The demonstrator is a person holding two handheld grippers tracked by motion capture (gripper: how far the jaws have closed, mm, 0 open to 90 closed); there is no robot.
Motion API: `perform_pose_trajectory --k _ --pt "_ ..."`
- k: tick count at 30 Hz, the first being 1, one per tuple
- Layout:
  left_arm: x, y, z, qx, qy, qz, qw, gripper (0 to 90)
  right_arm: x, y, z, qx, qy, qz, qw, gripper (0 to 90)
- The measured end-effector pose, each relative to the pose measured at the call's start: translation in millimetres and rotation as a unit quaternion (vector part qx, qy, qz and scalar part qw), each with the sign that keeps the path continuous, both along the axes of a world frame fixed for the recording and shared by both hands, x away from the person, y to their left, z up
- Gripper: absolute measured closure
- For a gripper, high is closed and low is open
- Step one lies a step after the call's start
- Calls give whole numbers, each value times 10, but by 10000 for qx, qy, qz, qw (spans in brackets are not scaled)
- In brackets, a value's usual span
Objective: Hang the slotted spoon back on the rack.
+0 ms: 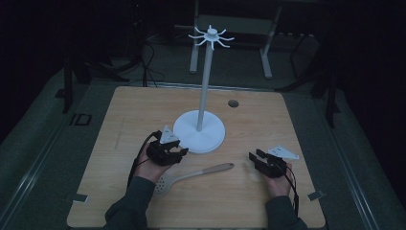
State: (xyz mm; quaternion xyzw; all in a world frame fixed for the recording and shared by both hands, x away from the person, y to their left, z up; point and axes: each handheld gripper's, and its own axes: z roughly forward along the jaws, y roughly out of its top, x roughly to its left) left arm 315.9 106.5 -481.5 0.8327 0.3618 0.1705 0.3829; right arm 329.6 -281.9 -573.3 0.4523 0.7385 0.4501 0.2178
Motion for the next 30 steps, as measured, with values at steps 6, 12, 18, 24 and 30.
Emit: perform_pose_trajectory --k 6,12,18,24,30 --pt "68 -83 -10 94 84 -90 9999 545 -1 3 0 -8 3 -3 10000 587" --pt "150 -151 -30 217 221 -191 9993 541 2 3 -1 -8 9 -39 10000 595" --pt "192 -247 -54 374 292 -372 9982 538 3 2 -1 -8 13 -44 10000 595" --pt "216 -368 -102 522 453 -512 9963 536 3 0 -1 -12 19 -52 10000 600" --pt "250 -453 -138 643 555 -660 9942 535 3 -3 -1 -5 28 -52 10000 599"
